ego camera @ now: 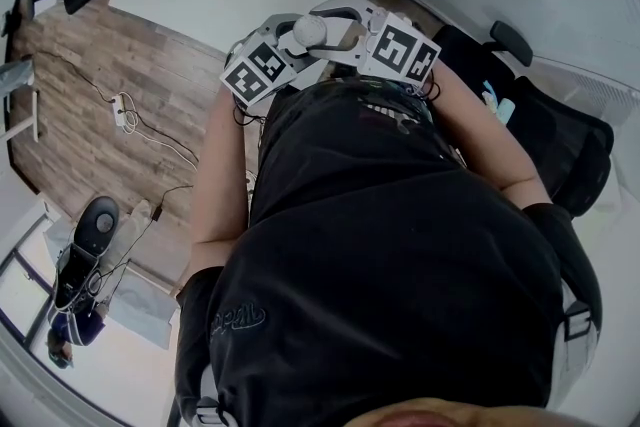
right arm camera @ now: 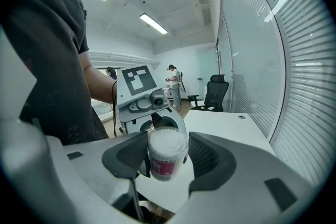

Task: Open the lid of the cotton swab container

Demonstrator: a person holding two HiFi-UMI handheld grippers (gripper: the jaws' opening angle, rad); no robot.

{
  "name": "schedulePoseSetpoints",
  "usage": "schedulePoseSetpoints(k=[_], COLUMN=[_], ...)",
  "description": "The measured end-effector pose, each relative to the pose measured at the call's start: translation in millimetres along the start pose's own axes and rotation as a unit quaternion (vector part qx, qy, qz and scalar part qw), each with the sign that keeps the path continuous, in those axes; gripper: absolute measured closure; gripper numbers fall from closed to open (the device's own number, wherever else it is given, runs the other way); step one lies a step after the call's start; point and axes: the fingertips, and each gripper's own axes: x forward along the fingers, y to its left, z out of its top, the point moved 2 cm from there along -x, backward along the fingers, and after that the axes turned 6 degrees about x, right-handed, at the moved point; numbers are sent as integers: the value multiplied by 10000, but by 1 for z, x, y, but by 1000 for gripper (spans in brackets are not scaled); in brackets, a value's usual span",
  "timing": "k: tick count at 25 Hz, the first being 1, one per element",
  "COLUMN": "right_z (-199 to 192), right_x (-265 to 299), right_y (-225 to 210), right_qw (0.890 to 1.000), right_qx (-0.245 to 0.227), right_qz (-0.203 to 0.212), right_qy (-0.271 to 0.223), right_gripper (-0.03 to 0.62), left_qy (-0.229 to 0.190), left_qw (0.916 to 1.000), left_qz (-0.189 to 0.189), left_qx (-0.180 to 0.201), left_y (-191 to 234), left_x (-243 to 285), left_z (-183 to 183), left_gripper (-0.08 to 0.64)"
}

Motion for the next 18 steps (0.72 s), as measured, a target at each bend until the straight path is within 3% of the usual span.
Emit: schedulePoseSetpoints(k=[18], right_z=[0], right_x=[2], right_y=[10], right_qw=[9999], right_qx=[72], right_qz=[125], right_qy=[26], right_gripper=[351], left_qy=[-56], left_qw=[9999], left_qz=[-7], left_qx=[84], left_y=[-11], left_x=[-6], left_z=[-1], left_gripper=[295])
